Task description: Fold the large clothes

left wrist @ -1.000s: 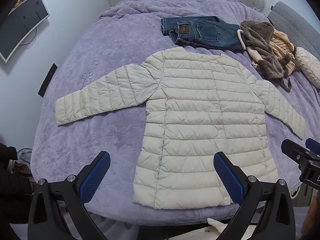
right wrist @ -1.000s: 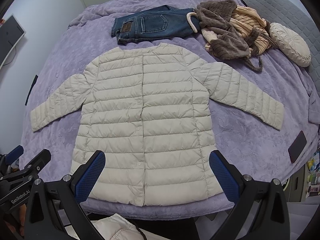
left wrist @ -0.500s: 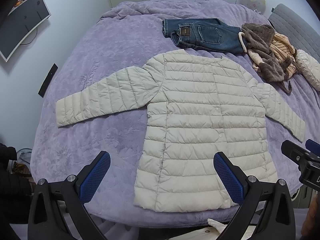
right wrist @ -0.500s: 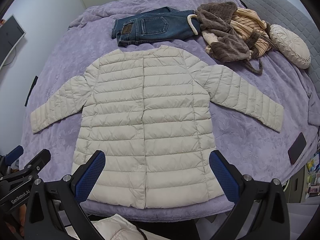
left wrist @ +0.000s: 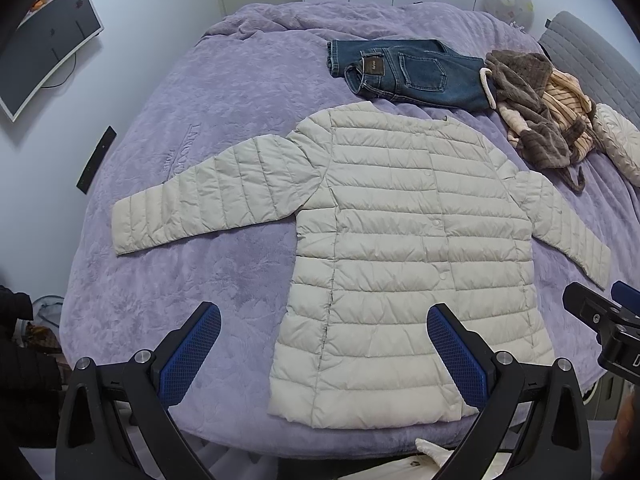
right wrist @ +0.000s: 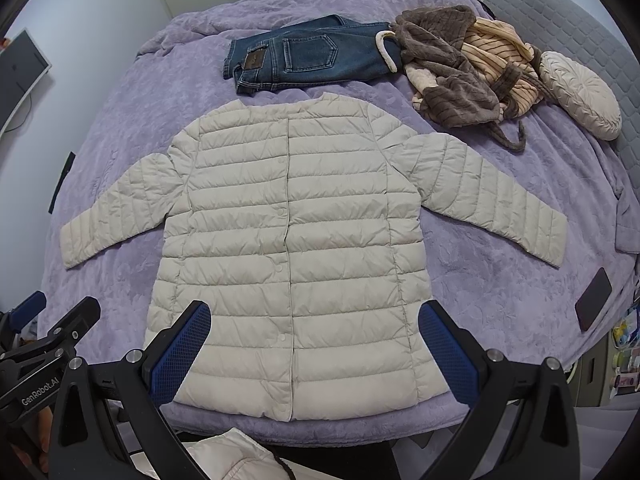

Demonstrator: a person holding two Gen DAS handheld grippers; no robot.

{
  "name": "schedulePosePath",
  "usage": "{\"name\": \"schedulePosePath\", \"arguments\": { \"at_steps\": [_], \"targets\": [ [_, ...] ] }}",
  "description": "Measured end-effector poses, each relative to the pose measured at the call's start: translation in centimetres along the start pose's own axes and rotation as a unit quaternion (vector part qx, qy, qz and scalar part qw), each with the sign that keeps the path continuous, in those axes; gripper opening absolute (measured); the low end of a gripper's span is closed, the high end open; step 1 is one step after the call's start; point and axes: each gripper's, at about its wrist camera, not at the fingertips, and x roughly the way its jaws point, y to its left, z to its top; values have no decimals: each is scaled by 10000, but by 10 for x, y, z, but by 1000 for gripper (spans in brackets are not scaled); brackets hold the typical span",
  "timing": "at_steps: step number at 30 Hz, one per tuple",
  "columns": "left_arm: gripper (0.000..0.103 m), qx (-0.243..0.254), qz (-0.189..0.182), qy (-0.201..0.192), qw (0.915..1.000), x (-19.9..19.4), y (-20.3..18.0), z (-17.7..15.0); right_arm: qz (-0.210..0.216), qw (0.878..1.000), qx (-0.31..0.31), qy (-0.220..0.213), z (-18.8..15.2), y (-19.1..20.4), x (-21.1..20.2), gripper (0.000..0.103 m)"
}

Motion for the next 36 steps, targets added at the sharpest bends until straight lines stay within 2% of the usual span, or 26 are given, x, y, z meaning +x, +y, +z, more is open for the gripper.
{"name": "schedulePosePath", "arguments": {
  "at_steps": [36],
  "targets": [
    [103,-5,-16,-2,10000,1,2,1,-8,10000,-15,-6,0,2,2,103]
  ]
}}
